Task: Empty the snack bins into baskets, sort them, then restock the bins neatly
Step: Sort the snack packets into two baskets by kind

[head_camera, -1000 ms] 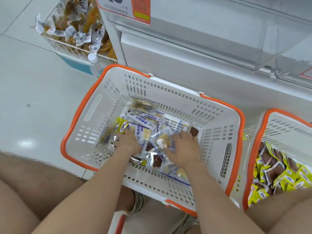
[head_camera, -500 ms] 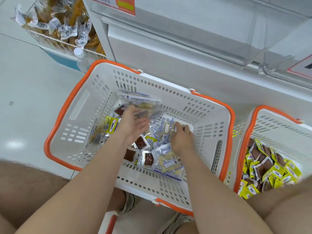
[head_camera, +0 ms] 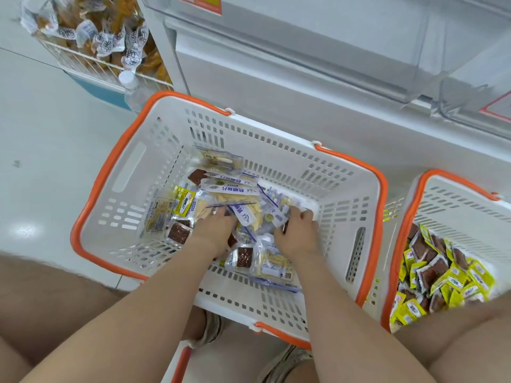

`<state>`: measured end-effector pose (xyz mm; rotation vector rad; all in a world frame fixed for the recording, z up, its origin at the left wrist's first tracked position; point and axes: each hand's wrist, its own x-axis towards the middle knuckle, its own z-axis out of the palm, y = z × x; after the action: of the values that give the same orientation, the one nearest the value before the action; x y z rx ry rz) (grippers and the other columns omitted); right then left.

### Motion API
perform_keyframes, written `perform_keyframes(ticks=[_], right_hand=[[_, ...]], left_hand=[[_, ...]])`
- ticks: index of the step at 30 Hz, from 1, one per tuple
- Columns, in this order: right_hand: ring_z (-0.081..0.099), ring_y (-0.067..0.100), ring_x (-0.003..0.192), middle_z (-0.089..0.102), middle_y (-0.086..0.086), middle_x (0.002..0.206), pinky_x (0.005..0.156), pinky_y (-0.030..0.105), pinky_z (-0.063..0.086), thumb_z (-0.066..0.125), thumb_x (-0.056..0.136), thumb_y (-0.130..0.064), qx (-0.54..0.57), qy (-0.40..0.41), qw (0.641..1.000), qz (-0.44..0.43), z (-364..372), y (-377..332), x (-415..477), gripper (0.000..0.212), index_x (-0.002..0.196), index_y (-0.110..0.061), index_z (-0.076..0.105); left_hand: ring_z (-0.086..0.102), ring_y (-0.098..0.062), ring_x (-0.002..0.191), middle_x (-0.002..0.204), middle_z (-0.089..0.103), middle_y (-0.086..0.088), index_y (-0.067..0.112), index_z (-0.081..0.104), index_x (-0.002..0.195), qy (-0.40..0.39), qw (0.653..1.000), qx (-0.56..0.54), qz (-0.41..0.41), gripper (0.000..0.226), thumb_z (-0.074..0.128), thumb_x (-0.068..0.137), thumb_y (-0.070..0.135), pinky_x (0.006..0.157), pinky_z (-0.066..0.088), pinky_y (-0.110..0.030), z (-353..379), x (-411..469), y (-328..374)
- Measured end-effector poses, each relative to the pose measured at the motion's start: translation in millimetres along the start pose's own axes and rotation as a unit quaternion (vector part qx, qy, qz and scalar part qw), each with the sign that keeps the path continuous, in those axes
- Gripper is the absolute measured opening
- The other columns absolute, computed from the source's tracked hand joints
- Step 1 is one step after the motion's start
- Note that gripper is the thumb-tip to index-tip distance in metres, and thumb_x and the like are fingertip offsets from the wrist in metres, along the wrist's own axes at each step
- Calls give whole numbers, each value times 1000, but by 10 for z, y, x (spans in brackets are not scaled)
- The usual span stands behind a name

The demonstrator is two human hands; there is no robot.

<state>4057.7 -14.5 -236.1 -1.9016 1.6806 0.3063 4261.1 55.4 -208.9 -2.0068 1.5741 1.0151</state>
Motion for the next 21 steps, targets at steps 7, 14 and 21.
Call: perform_keyframes(ticks=[7,14,21], right_hand=[[59,32,88,50,16,120,77,43,55,66,88,2,13,58,998,37,-104,-31,8,39,122,-11,51],[64,26,84,61,4,113,71,37,54,56,94,-10,2,81,971,-224,-188,-602,-338,29,121,-18,64],[65,37,110,45,10,146,78,47,58,83,86,-24,-227,-122,928,-269,312,-527,-481,80,151,-15,39]], left_hand=[[63,-27,109,126,61,-5,23,60,123,-52,999,-4,-3,68,98,67,22,86,56,-39,-217,-121,-232],[68,-27,109,127,68,-4,28,57,141,3,999,-42,-26,58,81,89,41,82,57,-37,-312,-215,-464],[59,-33,120,136,49,-9,37,43,152,-48,998,-22,34,60,69,98,38,98,54,-51,-194,-282,-561]])
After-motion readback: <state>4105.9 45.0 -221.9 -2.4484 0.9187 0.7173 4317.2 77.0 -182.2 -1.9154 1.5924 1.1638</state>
